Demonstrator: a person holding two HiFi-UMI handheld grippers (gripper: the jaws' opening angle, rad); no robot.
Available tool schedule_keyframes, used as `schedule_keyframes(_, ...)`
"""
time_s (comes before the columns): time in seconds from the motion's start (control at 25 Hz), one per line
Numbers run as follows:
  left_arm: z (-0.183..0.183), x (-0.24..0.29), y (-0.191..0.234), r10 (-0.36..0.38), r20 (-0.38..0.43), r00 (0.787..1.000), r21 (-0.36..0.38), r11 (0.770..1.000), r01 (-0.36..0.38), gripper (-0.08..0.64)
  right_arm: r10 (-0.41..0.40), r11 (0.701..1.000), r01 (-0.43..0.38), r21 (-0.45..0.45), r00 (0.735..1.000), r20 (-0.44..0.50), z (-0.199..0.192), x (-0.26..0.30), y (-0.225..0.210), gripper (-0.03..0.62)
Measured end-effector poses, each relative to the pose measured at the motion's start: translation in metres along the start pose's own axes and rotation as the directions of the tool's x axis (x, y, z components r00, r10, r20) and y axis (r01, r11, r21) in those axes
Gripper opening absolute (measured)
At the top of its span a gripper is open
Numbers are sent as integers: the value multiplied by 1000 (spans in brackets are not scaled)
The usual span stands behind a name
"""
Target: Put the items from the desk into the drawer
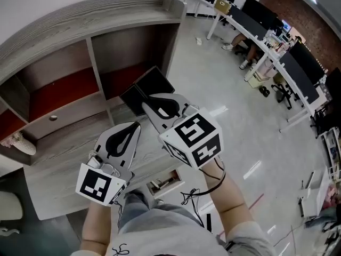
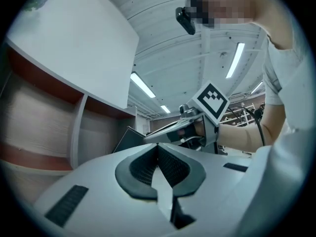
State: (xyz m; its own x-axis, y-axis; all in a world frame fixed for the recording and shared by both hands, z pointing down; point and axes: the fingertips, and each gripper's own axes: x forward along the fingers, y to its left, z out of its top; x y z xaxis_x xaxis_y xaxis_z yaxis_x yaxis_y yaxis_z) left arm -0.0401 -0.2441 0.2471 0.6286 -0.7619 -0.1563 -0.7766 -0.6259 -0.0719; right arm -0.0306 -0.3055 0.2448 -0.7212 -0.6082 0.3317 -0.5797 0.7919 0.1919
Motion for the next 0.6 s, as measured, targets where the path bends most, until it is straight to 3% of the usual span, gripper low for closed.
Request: schedule_keyframes(0.6, -4, -20, -115, 32, -22, 999, -3, 999, -32, 8, 4, 999, -7, 38, 997, 76, -55, -124, 31, 44)
